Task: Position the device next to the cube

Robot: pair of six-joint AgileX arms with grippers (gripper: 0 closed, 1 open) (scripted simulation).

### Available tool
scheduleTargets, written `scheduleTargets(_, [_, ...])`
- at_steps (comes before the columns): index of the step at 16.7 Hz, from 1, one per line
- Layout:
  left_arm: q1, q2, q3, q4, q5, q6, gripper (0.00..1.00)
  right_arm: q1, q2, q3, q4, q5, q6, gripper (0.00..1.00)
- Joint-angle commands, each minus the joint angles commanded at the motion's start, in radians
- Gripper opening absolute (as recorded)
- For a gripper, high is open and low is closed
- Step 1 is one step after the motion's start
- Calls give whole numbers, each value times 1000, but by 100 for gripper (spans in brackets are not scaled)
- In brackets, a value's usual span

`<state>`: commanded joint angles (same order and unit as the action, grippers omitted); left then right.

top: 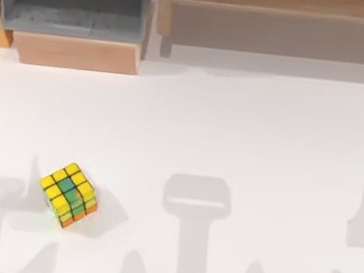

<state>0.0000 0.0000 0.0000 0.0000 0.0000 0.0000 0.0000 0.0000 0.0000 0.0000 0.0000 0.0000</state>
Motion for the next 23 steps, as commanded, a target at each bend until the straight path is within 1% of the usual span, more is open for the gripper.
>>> scheduleTargets(4, [0, 0, 0, 0, 0, 0, 100, -7, 30, 30, -18, 2, 9, 100])
scheduleTargets(6, [0, 0, 0, 0, 0, 0, 100, -20, 103, 101, -60, 4, 30, 100])
scheduleTargets(9, [0, 0, 0, 0, 0, 0, 100, -46, 293, 268, -157, 5, 79, 100])
scheduleTargets(12, [0, 0, 0, 0, 0, 0, 100, -77, 574, 479, -287, 4, 142, 100])
scheduleTargets(19, [0, 0, 0, 0, 0, 0, 100, -167, 1364, 1014, -637, 7, 311, 100])
scheduleTargets(23, [0, 0, 0, 0, 0, 0, 100, -214, 1728, 1288, -813, 10, 397, 100])
